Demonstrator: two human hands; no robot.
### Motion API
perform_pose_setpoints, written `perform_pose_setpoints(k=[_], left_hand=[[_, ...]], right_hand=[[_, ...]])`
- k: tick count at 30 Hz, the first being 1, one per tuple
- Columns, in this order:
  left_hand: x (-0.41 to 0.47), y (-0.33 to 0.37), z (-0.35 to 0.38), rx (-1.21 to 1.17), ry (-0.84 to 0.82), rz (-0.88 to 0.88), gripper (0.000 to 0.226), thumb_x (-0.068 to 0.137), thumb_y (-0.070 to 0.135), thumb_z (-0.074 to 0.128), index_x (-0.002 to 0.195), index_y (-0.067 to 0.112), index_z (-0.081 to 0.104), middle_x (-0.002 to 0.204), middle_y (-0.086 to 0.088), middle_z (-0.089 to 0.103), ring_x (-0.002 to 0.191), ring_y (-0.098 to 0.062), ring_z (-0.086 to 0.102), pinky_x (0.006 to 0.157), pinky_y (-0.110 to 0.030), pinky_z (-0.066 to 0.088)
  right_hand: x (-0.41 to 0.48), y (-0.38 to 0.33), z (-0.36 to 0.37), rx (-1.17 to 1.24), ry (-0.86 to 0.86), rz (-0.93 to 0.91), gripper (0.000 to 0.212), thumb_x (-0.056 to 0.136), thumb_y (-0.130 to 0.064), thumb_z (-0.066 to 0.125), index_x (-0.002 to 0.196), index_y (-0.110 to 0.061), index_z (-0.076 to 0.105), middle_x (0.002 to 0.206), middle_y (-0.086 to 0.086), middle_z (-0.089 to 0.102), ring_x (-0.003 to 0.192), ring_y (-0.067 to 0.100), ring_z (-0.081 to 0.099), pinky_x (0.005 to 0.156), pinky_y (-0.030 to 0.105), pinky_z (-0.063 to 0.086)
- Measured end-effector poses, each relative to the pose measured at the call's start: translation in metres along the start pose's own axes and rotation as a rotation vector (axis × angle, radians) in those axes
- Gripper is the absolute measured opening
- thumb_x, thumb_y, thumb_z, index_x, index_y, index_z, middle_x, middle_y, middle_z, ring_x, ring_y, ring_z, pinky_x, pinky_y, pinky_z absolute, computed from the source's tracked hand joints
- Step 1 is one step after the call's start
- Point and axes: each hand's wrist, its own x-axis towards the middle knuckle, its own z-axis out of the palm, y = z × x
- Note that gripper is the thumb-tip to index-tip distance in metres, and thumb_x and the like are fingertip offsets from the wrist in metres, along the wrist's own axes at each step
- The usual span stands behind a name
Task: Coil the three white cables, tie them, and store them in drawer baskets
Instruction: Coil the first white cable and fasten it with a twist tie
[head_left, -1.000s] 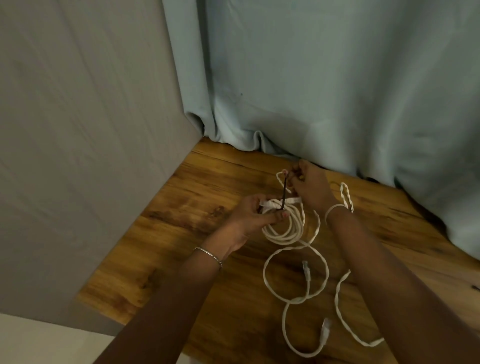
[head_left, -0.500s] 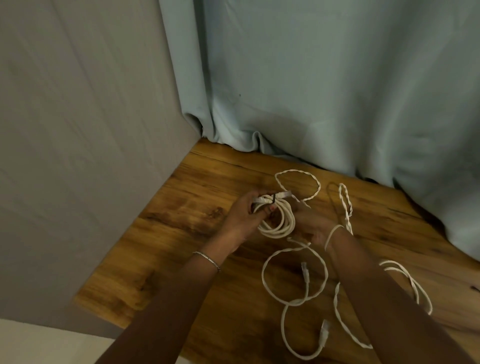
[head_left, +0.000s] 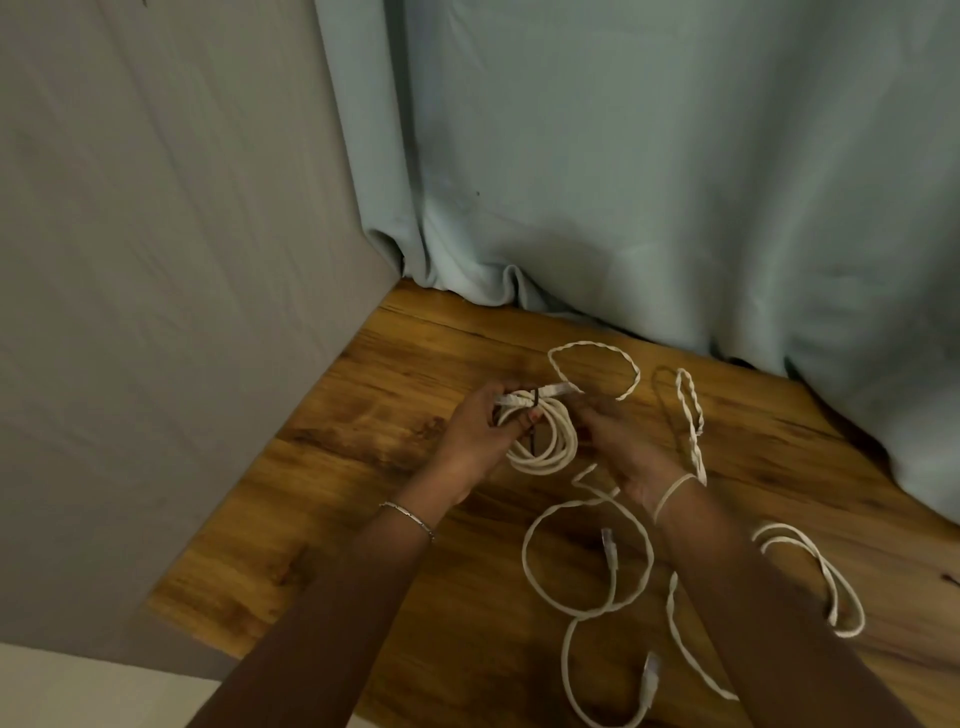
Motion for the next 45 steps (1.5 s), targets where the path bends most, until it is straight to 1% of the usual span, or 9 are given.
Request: perform_pose_setpoints(k=[2, 5, 10, 13, 17, 20, 26, 40, 45], left_hand=[[0.002, -0.004, 0.001, 0.02, 0.017, -0.021, 0.02, 0.085, 0.017, 0.069, 0.097, 0.029, 0.059, 0.098, 0.002, 0.069, 0.09, -0.011, 0.065, 0.077, -0.024, 0.053], [0.006, -0.009, 0.001, 0.013, 0.048, -0.059, 0.015, 0.082, 0.019, 0.073, 0.095, 0.022, 0.064, 0.097, -0.005, 0.072, 0.094, -0.021, 0.068, 0.082, -0.036, 0.053], [0.01, -0.01, 0.0, -0.062, 0.053, -0.093, 0.034, 0.08, 0.019, 0.075, 0.109, 0.005, 0.064, 0.1, -0.008, 0.073, 0.095, -0.02, 0.069, 0.076, -0.027, 0.054], [0.008, -0.01, 0.0, -0.121, 0.059, -0.108, 0.031, 0.081, 0.014, 0.074, 0.107, 0.0, 0.064, 0.1, -0.013, 0.072, 0.088, -0.019, 0.069, 0.068, -0.024, 0.053], [0.005, -0.005, -0.001, -0.262, 0.041, -0.141, 0.012, 0.082, 0.009, 0.071, 0.094, 0.009, 0.069, 0.09, -0.009, 0.073, 0.082, -0.019, 0.069, 0.07, -0.029, 0.056], [0.004, -0.002, -0.002, -0.36, 0.01, -0.152, 0.01, 0.083, 0.004, 0.068, 0.091, 0.009, 0.07, 0.092, -0.012, 0.073, 0.085, -0.023, 0.07, 0.074, -0.031, 0.057], [-0.001, -0.005, -0.001, -0.478, 0.026, -0.22, 0.014, 0.084, -0.002, 0.064, 0.082, 0.012, 0.066, 0.079, -0.006, 0.071, 0.069, -0.017, 0.066, 0.062, -0.027, 0.055], [-0.002, -0.002, -0.002, -0.502, 0.015, -0.248, 0.012, 0.084, -0.004, 0.064, 0.088, 0.007, 0.066, 0.068, -0.001, 0.07, 0.057, -0.008, 0.065, 0.05, -0.021, 0.053], [-0.001, -0.002, 0.001, -0.417, 0.039, -0.216, 0.013, 0.083, 0.0, 0.067, 0.085, 0.013, 0.068, 0.08, -0.004, 0.071, 0.07, -0.014, 0.067, 0.058, -0.023, 0.053]], right_hand=[[-0.012, -0.008, 0.002, 0.036, 0.1, -0.145, 0.021, 0.093, -0.027, 0.058, 0.107, -0.012, 0.066, 0.104, 0.012, 0.071, 0.095, 0.022, 0.068, 0.081, 0.03, 0.056], [-0.028, -0.01, 0.002, -0.145, 0.057, -0.381, 0.037, 0.084, -0.008, 0.069, 0.118, -0.015, 0.058, 0.109, 0.001, 0.066, 0.09, 0.0, 0.065, 0.07, 0.012, 0.051], [-0.031, 0.005, 0.004, -0.582, 0.118, -0.644, 0.061, 0.067, -0.014, 0.075, 0.12, -0.031, 0.051, 0.123, -0.009, 0.051, 0.112, 0.005, 0.054, 0.091, 0.03, 0.052], [-0.031, 0.007, 0.007, -0.67, 0.121, -0.736, 0.054, 0.066, -0.02, 0.074, 0.114, -0.033, 0.053, 0.126, -0.012, 0.044, 0.115, 0.004, 0.05, 0.091, 0.024, 0.05], [-0.029, 0.011, 0.012, -0.698, 0.166, -0.764, 0.031, 0.074, -0.027, 0.076, 0.101, -0.031, 0.061, 0.124, -0.014, 0.045, 0.111, -0.003, 0.048, 0.087, 0.01, 0.042], [-0.025, 0.017, 0.013, -0.665, 0.185, -0.742, 0.026, 0.075, -0.027, 0.076, 0.097, -0.027, 0.063, 0.122, -0.011, 0.046, 0.108, 0.0, 0.049, 0.087, 0.019, 0.047], [-0.021, 0.025, 0.012, -0.644, 0.167, -0.724, 0.03, 0.071, -0.029, 0.076, 0.099, -0.026, 0.067, 0.122, -0.012, 0.048, 0.115, 0.005, 0.051, 0.091, 0.034, 0.052], [-0.034, 0.02, 0.016, -0.769, 0.22, -0.702, 0.019, 0.072, -0.04, 0.077, 0.084, -0.025, 0.072, 0.114, -0.011, 0.047, 0.113, 0.007, 0.045, 0.092, 0.034, 0.047], [-0.036, 0.021, 0.025, -0.771, 0.306, -0.64, 0.022, 0.071, -0.047, 0.076, 0.078, -0.026, 0.073, 0.11, -0.012, 0.047, 0.11, 0.007, 0.042, 0.095, 0.042, 0.043]])
